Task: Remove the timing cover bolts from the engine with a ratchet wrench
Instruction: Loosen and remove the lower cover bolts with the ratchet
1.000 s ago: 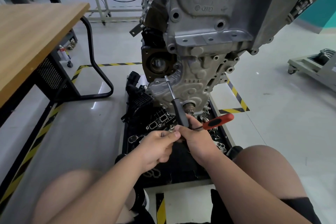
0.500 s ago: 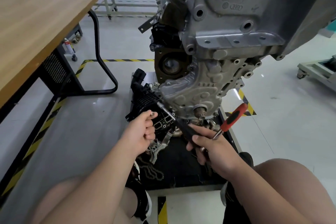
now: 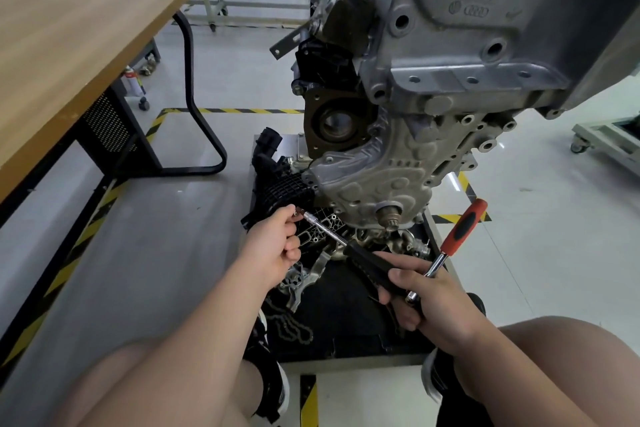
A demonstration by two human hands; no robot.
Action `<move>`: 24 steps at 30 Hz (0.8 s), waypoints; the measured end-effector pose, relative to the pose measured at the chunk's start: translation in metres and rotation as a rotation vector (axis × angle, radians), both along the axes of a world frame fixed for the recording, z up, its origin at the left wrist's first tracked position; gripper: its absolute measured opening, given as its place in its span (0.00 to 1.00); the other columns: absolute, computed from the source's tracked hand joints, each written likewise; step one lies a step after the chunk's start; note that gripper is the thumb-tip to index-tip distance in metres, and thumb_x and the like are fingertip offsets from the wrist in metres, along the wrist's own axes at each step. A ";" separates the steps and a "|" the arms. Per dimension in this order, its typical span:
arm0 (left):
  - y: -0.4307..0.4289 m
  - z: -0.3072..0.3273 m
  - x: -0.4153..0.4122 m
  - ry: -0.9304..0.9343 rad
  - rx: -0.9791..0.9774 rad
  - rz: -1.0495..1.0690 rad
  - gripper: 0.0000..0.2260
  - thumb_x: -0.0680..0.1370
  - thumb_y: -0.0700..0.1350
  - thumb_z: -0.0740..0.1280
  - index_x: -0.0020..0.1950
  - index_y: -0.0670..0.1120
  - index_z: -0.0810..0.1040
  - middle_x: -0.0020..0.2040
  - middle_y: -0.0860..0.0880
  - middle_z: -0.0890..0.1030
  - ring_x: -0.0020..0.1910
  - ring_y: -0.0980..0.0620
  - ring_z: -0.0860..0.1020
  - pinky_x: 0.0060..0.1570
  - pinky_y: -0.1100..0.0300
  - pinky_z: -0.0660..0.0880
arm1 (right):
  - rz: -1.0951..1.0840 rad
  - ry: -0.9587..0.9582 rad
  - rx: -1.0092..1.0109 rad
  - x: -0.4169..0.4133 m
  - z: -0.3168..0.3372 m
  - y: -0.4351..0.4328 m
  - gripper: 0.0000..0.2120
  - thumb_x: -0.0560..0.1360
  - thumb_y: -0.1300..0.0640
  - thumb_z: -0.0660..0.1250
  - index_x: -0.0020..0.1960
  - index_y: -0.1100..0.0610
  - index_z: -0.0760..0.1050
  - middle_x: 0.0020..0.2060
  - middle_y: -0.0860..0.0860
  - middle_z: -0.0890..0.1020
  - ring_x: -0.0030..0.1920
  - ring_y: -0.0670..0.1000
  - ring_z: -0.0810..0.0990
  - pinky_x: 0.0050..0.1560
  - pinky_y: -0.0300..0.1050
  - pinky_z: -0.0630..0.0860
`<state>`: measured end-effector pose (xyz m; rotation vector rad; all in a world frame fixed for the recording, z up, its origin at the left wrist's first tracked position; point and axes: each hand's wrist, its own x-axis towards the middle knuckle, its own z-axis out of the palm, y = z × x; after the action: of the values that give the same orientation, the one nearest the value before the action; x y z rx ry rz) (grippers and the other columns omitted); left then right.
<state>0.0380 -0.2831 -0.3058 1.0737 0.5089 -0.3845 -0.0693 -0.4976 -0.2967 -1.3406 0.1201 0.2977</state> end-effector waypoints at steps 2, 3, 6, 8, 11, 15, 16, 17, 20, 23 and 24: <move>-0.001 -0.001 -0.002 0.000 0.002 -0.018 0.09 0.81 0.48 0.64 0.45 0.44 0.75 0.23 0.55 0.64 0.18 0.59 0.60 0.16 0.66 0.58 | 0.010 -0.002 -0.019 0.000 -0.001 0.000 0.17 0.78 0.65 0.60 0.56 0.51 0.83 0.33 0.60 0.78 0.21 0.51 0.65 0.23 0.39 0.65; -0.001 -0.001 -0.003 0.004 -0.005 -0.022 0.09 0.81 0.48 0.64 0.45 0.44 0.75 0.23 0.55 0.63 0.18 0.59 0.60 0.16 0.66 0.58 | 0.012 -0.001 -0.024 0.000 -0.001 0.001 0.17 0.78 0.64 0.60 0.56 0.50 0.83 0.33 0.60 0.78 0.21 0.51 0.65 0.23 0.39 0.65; -0.002 -0.001 -0.005 0.028 -0.052 -0.009 0.09 0.81 0.49 0.64 0.44 0.45 0.75 0.23 0.55 0.63 0.18 0.59 0.60 0.16 0.66 0.59 | 0.023 -0.011 -0.041 -0.001 -0.002 0.001 0.15 0.74 0.59 0.64 0.57 0.49 0.83 0.33 0.59 0.78 0.21 0.51 0.66 0.23 0.40 0.65; -0.003 -0.001 -0.005 0.047 -0.075 0.008 0.10 0.81 0.49 0.64 0.43 0.45 0.74 0.23 0.55 0.63 0.18 0.59 0.60 0.16 0.66 0.58 | 0.029 -0.008 -0.052 -0.001 -0.003 0.000 0.16 0.71 0.56 0.64 0.57 0.49 0.83 0.34 0.59 0.78 0.21 0.51 0.66 0.23 0.40 0.65; -0.003 -0.001 -0.004 0.056 -0.076 -0.003 0.11 0.81 0.50 0.64 0.42 0.46 0.73 0.23 0.55 0.64 0.18 0.59 0.60 0.16 0.66 0.58 | 0.042 0.002 -0.065 -0.002 -0.004 -0.001 0.17 0.71 0.56 0.64 0.57 0.47 0.83 0.34 0.59 0.79 0.22 0.51 0.66 0.24 0.40 0.65; -0.002 -0.004 -0.001 0.020 -0.026 -0.038 0.09 0.80 0.50 0.65 0.43 0.47 0.74 0.23 0.55 0.64 0.18 0.59 0.60 0.16 0.66 0.58 | 0.030 0.013 -0.067 -0.003 -0.004 -0.001 0.17 0.72 0.57 0.63 0.57 0.48 0.83 0.33 0.58 0.79 0.21 0.51 0.65 0.23 0.39 0.65; -0.001 -0.006 0.000 -0.004 0.015 -0.046 0.09 0.80 0.50 0.66 0.44 0.46 0.75 0.22 0.56 0.64 0.18 0.59 0.60 0.17 0.66 0.58 | 0.021 0.014 -0.069 -0.004 -0.004 -0.001 0.16 0.73 0.58 0.63 0.57 0.49 0.83 0.33 0.59 0.79 0.21 0.51 0.65 0.23 0.40 0.65; 0.000 -0.008 0.002 -0.035 0.077 -0.061 0.08 0.80 0.49 0.66 0.45 0.45 0.76 0.22 0.56 0.64 0.19 0.59 0.60 0.17 0.66 0.58 | 0.004 0.021 -0.070 -0.004 -0.005 -0.001 0.15 0.76 0.60 0.63 0.57 0.51 0.83 0.33 0.59 0.79 0.21 0.51 0.65 0.23 0.40 0.65; -0.002 -0.015 0.011 -0.116 0.295 -0.150 0.09 0.80 0.48 0.66 0.46 0.43 0.78 0.23 0.56 0.65 0.20 0.58 0.60 0.18 0.65 0.59 | -0.071 0.085 -0.058 -0.010 -0.010 0.003 0.13 0.79 0.64 0.60 0.58 0.57 0.80 0.32 0.60 0.78 0.20 0.51 0.64 0.23 0.39 0.64; -0.009 -0.017 0.026 -0.179 0.471 -0.290 0.09 0.80 0.49 0.66 0.46 0.45 0.81 0.25 0.53 0.65 0.21 0.55 0.61 0.21 0.64 0.60 | -0.063 0.077 -0.056 -0.020 -0.014 0.017 0.13 0.79 0.65 0.61 0.50 0.53 0.83 0.32 0.58 0.77 0.20 0.50 0.64 0.22 0.39 0.63; -0.012 -0.017 0.031 -0.197 0.530 -0.332 0.09 0.79 0.49 0.66 0.46 0.45 0.82 0.26 0.52 0.65 0.21 0.54 0.61 0.23 0.64 0.61 | -0.053 0.068 -0.054 -0.023 -0.015 0.022 0.12 0.79 0.65 0.62 0.49 0.53 0.83 0.32 0.58 0.77 0.20 0.50 0.65 0.23 0.39 0.64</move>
<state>0.0690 -0.2953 -0.3226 1.7015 0.2555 -0.4399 -0.0922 -0.4752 -0.3117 -1.3786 0.2218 0.2972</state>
